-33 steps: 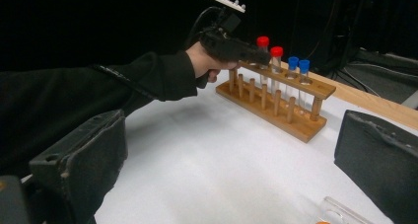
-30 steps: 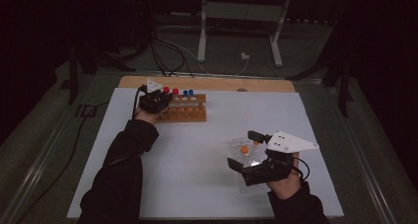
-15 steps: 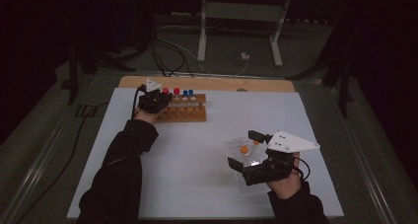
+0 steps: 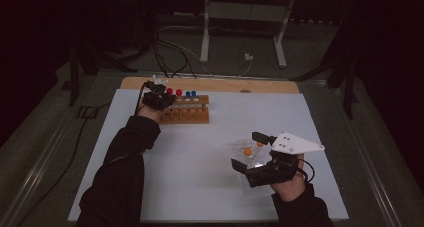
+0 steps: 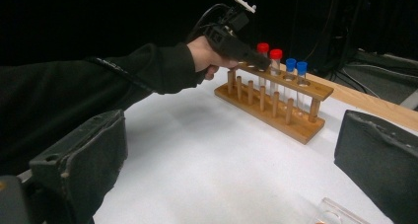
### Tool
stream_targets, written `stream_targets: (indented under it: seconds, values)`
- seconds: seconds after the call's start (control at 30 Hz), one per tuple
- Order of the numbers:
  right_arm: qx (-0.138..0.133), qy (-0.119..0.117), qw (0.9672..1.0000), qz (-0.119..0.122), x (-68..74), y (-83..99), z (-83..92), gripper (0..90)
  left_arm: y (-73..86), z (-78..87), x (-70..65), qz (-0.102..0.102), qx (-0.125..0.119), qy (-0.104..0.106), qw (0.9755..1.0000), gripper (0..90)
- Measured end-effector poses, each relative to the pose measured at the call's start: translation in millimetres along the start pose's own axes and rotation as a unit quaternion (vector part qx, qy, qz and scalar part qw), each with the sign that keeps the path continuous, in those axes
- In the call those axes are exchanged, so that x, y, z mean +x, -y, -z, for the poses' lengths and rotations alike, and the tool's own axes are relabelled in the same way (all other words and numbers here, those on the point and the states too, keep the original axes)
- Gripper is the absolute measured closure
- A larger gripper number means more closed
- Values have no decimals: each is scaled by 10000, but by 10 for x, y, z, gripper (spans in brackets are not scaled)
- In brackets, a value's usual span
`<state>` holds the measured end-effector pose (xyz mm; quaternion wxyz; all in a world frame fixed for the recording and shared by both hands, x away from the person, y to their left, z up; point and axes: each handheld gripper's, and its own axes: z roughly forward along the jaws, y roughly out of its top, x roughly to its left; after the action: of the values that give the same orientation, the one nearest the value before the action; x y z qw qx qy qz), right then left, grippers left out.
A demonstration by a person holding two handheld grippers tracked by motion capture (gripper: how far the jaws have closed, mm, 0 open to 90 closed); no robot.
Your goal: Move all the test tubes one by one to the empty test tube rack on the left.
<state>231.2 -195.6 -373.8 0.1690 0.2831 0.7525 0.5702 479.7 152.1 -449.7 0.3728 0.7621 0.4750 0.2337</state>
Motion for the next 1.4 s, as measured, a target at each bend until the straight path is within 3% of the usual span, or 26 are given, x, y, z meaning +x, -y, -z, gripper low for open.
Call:
stream_targets:
  seconds: [0.37, 0.97, 1.4]
  values:
    - [-19, -2, 10000, 0, 2, -8, 11, 0, -11, 3, -12, -91, 43, 18, 9999, 721]
    - [0, -1, 10000, 1, 7, -6, 6, 0, -73, 123, -38, 16, -172, 101, 9998, 661]
    - [-16, 11, 10000, 13, 14, -15, 16, 0, -114, 424, -68, -72, -466, 155, 9988, 576]
